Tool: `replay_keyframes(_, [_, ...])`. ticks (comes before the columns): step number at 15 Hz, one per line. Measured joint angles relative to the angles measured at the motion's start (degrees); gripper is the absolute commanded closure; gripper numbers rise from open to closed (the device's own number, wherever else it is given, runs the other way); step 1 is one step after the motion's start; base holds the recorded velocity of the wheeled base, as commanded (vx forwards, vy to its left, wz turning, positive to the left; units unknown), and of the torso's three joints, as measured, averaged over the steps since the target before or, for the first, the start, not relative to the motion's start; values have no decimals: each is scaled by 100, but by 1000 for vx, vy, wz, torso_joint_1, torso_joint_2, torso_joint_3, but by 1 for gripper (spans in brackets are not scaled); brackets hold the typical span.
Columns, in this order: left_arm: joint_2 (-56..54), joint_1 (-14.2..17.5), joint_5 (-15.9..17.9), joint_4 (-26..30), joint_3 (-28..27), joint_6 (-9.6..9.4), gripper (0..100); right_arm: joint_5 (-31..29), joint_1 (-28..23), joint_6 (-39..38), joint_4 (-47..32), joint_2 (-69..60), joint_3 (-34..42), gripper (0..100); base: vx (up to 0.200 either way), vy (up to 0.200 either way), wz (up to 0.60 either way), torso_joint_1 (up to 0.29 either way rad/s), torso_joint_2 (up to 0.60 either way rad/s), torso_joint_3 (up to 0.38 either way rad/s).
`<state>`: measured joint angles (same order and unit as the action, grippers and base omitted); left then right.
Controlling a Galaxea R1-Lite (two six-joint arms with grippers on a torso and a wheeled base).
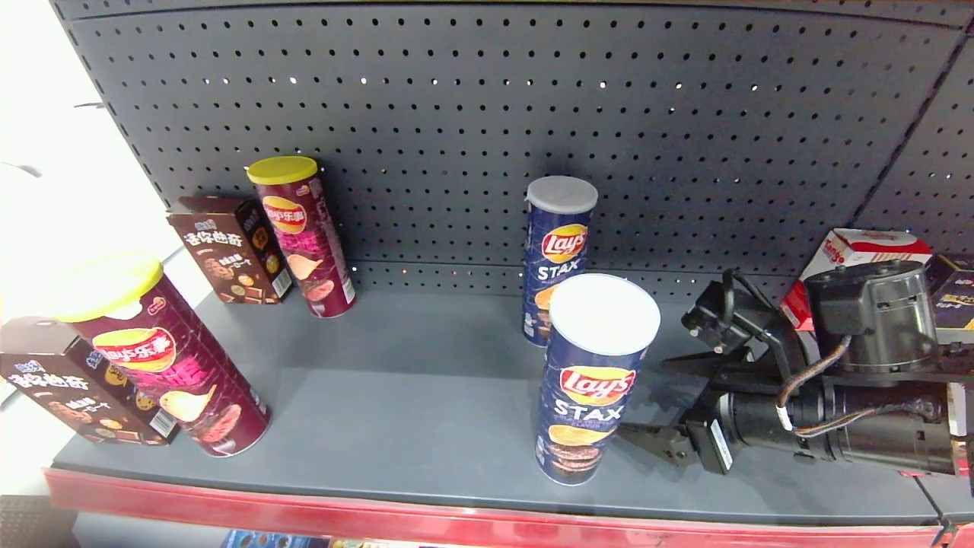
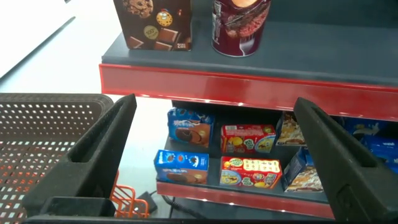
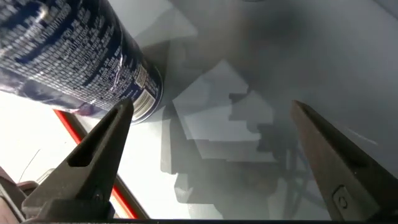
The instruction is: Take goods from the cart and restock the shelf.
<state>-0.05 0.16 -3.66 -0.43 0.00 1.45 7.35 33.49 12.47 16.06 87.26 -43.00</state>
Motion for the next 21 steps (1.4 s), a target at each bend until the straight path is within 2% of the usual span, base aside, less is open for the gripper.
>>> replay_keyframes(21, [5, -2, -11, 0, 0, 11, 0, 1, 165, -10, 0, 130, -13, 0, 0, 0, 0, 0, 0, 0])
